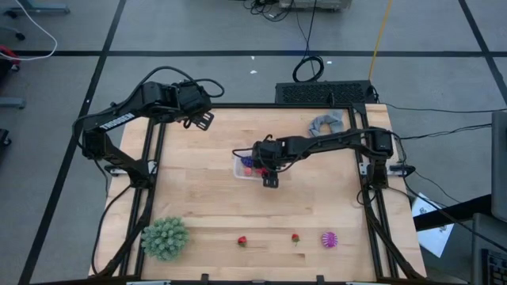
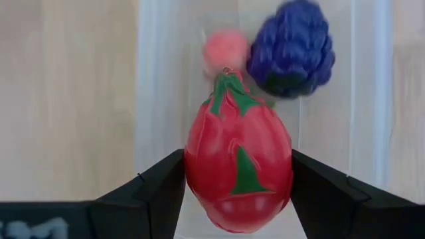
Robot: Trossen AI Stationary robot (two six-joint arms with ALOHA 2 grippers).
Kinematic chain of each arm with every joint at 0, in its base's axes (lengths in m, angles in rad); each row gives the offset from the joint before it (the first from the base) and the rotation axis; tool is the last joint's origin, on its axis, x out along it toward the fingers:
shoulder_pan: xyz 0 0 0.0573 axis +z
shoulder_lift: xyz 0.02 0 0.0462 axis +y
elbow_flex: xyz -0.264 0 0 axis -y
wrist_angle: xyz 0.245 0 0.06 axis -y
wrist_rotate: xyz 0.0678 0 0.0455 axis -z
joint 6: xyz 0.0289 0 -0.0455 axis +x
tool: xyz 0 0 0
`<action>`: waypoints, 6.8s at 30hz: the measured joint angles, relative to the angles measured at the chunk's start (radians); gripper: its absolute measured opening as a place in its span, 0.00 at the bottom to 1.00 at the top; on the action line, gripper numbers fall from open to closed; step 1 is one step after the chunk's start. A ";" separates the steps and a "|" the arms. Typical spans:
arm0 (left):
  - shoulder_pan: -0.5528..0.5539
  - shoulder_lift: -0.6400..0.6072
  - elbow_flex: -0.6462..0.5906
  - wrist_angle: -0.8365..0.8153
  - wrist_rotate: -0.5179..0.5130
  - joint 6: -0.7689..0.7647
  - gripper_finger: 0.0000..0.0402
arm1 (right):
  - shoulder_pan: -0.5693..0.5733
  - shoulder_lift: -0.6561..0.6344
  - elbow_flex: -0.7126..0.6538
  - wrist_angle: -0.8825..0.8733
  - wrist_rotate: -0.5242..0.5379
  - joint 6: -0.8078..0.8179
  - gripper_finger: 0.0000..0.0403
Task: Pick and placing Produce into tupperware
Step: Put the dragonfruit into the transparent bin, then put the left strawberry into the transparent bin
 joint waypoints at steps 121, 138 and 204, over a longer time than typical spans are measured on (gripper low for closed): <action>-0.790 0.295 -0.188 0.519 0.405 -0.275 0.59 | 0.167 -0.633 0.000 -0.006 -0.002 -0.023 0.79; -0.824 0.467 -0.187 0.660 0.500 -0.055 0.59 | 0.167 -0.633 0.000 -0.009 -0.003 -0.023 0.79; -0.723 0.689 -0.193 0.779 0.793 -0.711 0.59 | 0.167 -0.633 0.000 -0.066 -0.004 -0.022 0.79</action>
